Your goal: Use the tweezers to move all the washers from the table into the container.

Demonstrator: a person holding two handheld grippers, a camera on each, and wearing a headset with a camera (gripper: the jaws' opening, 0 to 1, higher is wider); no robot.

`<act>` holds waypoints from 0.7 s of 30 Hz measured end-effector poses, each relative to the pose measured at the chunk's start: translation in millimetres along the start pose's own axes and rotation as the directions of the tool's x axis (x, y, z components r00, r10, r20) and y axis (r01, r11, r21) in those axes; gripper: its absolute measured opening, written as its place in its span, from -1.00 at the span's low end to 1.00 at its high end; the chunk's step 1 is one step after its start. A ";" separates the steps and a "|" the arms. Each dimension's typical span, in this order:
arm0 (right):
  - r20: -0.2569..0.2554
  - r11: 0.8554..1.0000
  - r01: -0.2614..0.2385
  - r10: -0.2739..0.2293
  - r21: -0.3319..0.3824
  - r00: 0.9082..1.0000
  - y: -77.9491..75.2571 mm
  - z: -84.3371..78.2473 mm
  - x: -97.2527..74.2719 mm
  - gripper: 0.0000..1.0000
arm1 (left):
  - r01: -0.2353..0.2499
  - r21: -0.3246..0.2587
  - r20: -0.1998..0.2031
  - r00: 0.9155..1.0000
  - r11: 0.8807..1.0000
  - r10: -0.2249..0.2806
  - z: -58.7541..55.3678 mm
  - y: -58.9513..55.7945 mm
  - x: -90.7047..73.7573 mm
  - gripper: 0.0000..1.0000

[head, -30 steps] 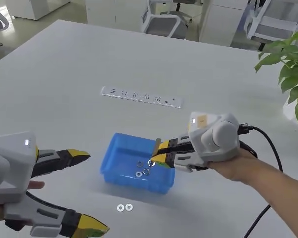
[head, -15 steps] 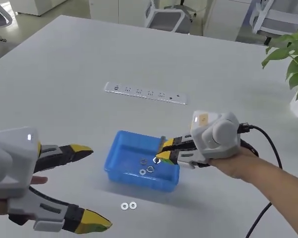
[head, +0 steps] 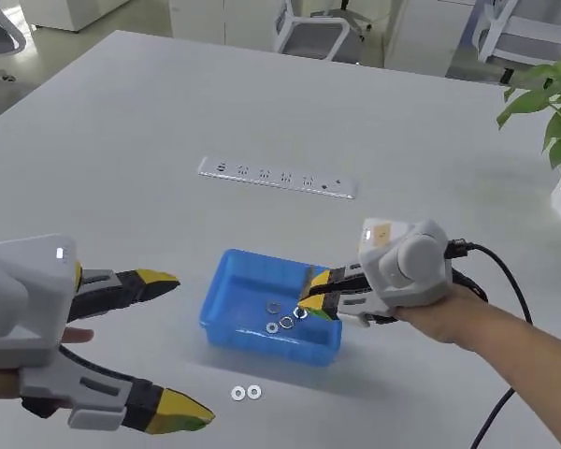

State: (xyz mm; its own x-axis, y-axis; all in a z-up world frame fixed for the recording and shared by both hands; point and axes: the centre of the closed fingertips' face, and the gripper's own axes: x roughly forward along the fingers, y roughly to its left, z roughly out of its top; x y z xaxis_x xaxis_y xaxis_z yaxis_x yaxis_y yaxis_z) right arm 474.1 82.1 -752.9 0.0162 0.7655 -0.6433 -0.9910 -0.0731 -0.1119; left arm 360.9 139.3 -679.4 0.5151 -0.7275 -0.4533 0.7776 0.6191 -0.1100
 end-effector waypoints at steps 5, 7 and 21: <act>0.005 1.000 0.004 -0.004 0.001 1.000 0.1 1.4 -0.7 -0.86 | 0.009 0.003 0.005 1.000 1.000 -0.010 2.9 2.4 2.8 0.80; 0.004 1.000 0.004 -0.004 0.000 1.000 -0.2 1.0 -0.6 -0.86 | 0.009 0.008 0.003 1.000 1.000 -0.009 3.7 4.0 4.4 0.78; 0.001 1.000 0.000 0.000 -0.010 1.000 0.2 0.5 -0.1 -0.86 | 0.034 0.060 0.016 0.999 0.998 -0.035 23.1 17.3 21.2 0.40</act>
State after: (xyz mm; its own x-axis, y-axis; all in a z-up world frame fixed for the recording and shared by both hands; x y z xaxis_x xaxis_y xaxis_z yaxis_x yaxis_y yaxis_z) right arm 473.9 82.3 -752.5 0.0157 0.7659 -0.6428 -0.9896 -0.0799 -0.1194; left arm 393.6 127.7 -670.5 0.4929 -0.7537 -0.4347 0.8150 0.5749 -0.0725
